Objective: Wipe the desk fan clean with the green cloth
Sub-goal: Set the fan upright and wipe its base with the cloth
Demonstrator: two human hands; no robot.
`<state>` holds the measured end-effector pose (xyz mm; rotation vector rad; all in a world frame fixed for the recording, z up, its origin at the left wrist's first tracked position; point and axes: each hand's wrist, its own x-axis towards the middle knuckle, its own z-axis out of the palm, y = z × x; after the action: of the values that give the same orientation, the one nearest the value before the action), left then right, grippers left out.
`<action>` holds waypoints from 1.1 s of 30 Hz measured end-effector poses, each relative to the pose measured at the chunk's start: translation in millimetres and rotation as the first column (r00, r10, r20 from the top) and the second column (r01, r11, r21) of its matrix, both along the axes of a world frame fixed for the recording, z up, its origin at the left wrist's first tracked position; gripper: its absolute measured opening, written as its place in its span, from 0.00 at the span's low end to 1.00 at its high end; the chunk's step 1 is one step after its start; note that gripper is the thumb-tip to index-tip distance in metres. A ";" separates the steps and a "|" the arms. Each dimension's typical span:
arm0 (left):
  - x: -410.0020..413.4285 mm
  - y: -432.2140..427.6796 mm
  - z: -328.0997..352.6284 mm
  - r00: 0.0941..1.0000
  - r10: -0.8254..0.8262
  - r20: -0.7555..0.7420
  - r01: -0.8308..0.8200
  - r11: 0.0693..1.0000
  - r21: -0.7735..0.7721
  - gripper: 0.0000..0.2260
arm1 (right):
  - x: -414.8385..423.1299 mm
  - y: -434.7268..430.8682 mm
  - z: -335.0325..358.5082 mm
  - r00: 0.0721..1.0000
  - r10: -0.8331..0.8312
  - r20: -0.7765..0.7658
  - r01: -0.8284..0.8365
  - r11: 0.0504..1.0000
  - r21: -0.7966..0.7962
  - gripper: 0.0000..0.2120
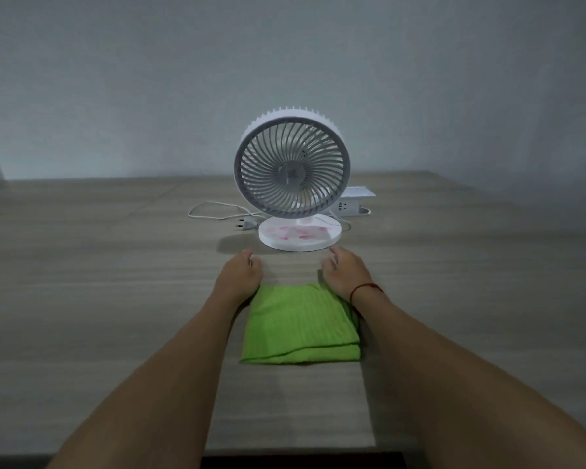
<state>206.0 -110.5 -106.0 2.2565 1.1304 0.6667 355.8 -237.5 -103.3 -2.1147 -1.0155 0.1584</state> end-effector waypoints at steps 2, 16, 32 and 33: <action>15.3 13.3 -2.0 0.998 -0.014 -0.056 0.015 1.000 0.022 0.20 | 11.6 18.4 -1.1 0.999 -0.037 0.015 0.036 0.999 0.014 0.18; 72.8 82.6 8.2 0.993 -0.059 -0.105 0.055 0.997 -0.048 0.27 | 75.3 98.1 1.3 0.961 -0.271 -0.062 0.270 0.963 -0.018 0.24; 57.1 63.0 14.9 0.978 -0.091 -0.189 0.081 0.995 -0.062 0.25 | 81.0 81.9 -2.7 0.986 -0.164 -0.015 0.162 0.983 -0.091 0.22; 52.6 58.1 14.8 0.979 -0.091 -0.181 0.078 0.994 -0.079 0.26 | 77.1 76.4 -2.7 0.987 -0.158 -0.019 0.156 0.983 -0.096 0.23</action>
<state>258.6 -52.3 -91.1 2.3275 1.1176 0.3842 432.9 -161.1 -105.9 -2.2618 -0.8360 0.1588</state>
